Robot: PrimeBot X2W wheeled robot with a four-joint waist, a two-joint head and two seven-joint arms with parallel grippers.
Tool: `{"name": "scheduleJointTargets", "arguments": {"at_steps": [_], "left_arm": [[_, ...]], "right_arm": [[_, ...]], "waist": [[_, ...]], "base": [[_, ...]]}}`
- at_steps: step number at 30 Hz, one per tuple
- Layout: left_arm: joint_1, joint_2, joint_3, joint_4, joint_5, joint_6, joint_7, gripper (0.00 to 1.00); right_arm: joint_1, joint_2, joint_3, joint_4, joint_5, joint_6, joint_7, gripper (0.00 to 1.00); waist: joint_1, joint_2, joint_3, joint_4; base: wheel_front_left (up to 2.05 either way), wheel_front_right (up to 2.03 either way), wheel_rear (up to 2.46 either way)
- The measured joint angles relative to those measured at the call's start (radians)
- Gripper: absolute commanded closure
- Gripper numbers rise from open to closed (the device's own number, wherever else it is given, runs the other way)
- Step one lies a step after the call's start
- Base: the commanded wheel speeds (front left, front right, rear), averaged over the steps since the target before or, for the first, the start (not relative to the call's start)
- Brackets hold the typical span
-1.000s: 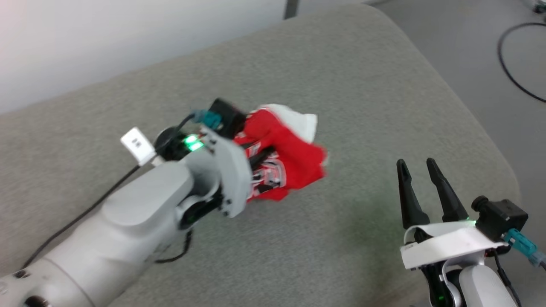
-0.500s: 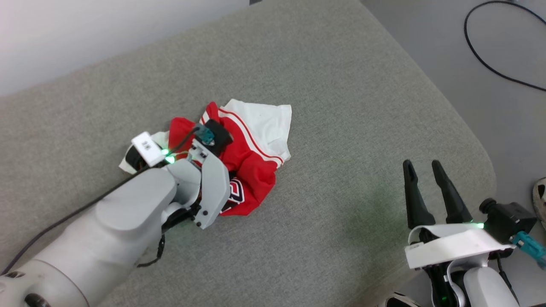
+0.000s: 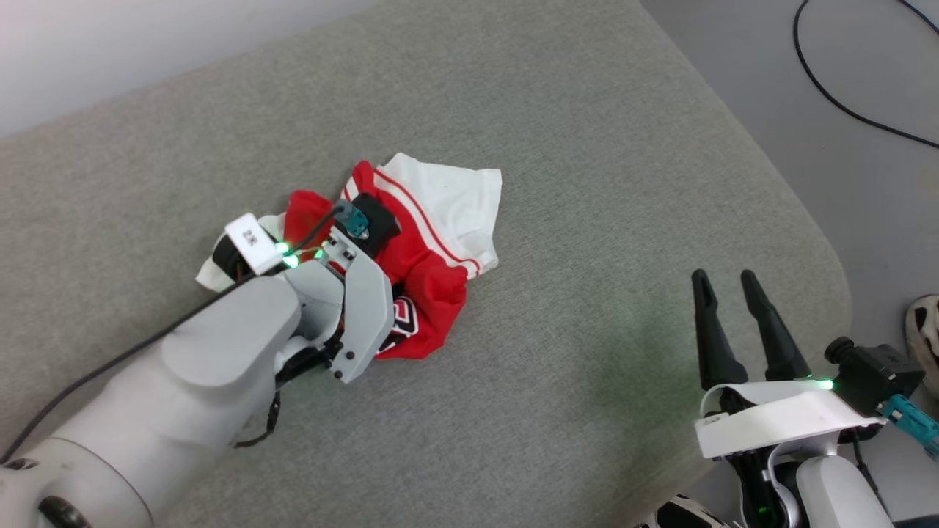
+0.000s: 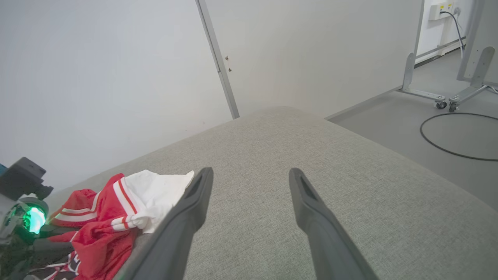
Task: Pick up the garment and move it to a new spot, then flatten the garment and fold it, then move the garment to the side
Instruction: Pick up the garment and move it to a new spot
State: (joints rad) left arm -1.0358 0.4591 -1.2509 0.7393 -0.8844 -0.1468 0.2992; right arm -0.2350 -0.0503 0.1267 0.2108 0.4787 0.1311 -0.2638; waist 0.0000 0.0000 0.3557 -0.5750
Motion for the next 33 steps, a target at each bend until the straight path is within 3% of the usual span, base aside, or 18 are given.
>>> {"name": "scheduleJointTargets", "arguments": {"at_steps": [1,7,15,20,25,28,33], "left_arm": [[0.000,-0.002,-0.004,0.002,-0.003,0.000,-0.022,0.00],[-0.002,-0.039,-0.021,-0.011,-0.058,0.009,-0.175,0.00],[0.039,-0.043,0.006,-0.094,-0.192,0.015,-0.393,0.00],[0.126,-0.044,0.050,-0.114,-0.285,0.015,-0.512,0.00],[0.255,-0.062,0.095,-0.066,-0.317,0.015,-0.556,0.00],[0.328,-0.080,0.161,-0.046,-0.308,0.015,-0.561,0.00],[0.454,-0.091,0.358,-0.046,-0.216,0.015,-0.563,0.00]], "right_arm": [[0.000,-0.001,-0.002,0.002,-0.008,0.000,0.000,0.00],[-0.001,0.000,-0.015,0.016,-0.067,0.000,0.000,0.00],[0.000,0.000,-0.029,0.038,-0.166,0.000,0.000,0.00],[0.018,0.001,-0.057,0.055,-0.221,0.000,0.000,0.00],[0.052,-0.009,-0.104,0.072,-0.274,0.000,0.000,0.00],[0.086,-0.035,-0.133,0.076,-0.287,0.000,0.000,0.00],[0.139,-0.065,-0.187,0.080,-0.291,0.000,0.000,0.00]], "waist": [[0.0000,0.0000,-0.003,0.004],[0.0000,0.0000,-0.023,0.064],[0.0000,0.0000,-0.082,0.192],[0.0000,0.0000,-0.122,0.280],[0.0000,0.0000,-0.158,0.373],[0.0000,0.0000,-0.177,0.430],[0.0001,0.0000,-0.208,0.529]], "base": [[0.00,0.00,0.00],[0.00,0.00,0.00],[0.00,0.00,0.00],[0.00,0.00,0.00],[0.00,0.00,0.00],[0.00,0.00,0.00],[0.00,0.00,0.00]]}}
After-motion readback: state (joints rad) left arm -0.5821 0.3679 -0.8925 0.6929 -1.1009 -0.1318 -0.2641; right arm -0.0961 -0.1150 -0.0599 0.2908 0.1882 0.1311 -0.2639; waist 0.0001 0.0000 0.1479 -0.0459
